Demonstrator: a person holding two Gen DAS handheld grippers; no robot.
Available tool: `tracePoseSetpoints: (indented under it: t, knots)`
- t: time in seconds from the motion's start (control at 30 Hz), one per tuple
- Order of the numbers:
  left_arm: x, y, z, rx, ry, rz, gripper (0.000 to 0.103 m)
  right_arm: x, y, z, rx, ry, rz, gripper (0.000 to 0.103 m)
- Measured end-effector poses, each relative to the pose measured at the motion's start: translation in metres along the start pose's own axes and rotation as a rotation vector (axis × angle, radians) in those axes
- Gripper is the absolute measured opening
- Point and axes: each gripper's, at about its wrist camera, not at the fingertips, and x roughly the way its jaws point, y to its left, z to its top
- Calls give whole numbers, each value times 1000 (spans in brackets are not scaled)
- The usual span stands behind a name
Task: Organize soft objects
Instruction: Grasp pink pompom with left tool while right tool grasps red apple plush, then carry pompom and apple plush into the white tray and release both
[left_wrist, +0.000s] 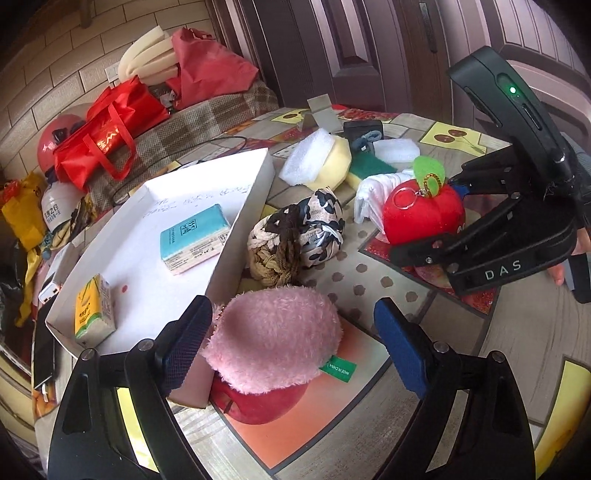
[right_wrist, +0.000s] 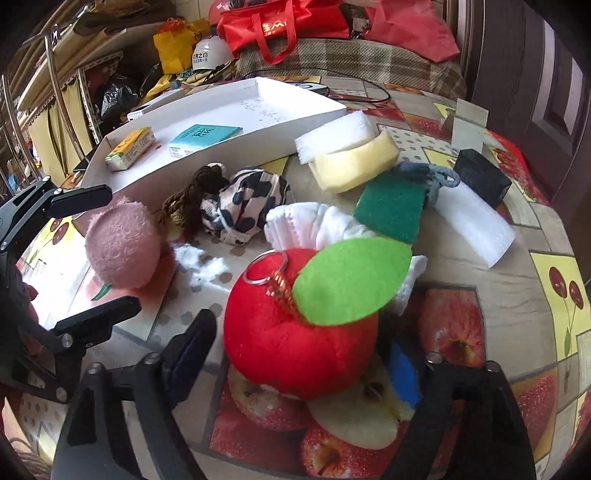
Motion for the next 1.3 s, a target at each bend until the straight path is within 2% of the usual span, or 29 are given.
tracePoseSetpoints:
  t: [0.07, 0.1, 0.13, 0.17, 0.2, 0.23, 0.37, 0.5, 0.63, 0.77, 0.9, 1.3]
  knots:
    - [7, 2, 1, -8, 37, -2, 90, 2, -5, 3, 2, -12, 1, 61]
    - [11, 2, 1, -8, 57, -13, 86, 2, -8, 3, 0, -17, 4, 60]
    - [15, 1, 2, -7, 76, -23, 73, 1, -11, 3, 0, -20, 6, 59]
    - [18, 1, 1, -6, 93, -33, 66, 1, -14, 2, 3, -22, 4, 59]
    - [22, -1, 1, 0, 109, -46, 51, 0, -20, 2, 18, -25, -1, 59]
    - [23, -2, 2, 5, 115, -60, 48, -1, -26, 2, 39, -29, -6, 59]
    - [20, -18, 5, 23, 104, -126, 45, -3, -60, 2, 141, -47, -41, 59]
    - [14, -37, 12, 44, 72, -151, 44, -15, -87, -5, 233, -85, -8, 60]
    - [3, -40, 15, 29, 6, -101, 45, -41, -88, -15, 252, -204, 8, 60]
    - [-11, -31, 16, -21, -76, -16, 45, -71, -76, -21, 213, -354, -66, 60]
    - [-20, -17, 14, -86, -121, 18, 45, -83, -70, -18, 190, -449, -113, 60]
    - [-31, 1, 10, -187, -194, 48, 45, -71, -51, -5, 172, -475, -103, 60]
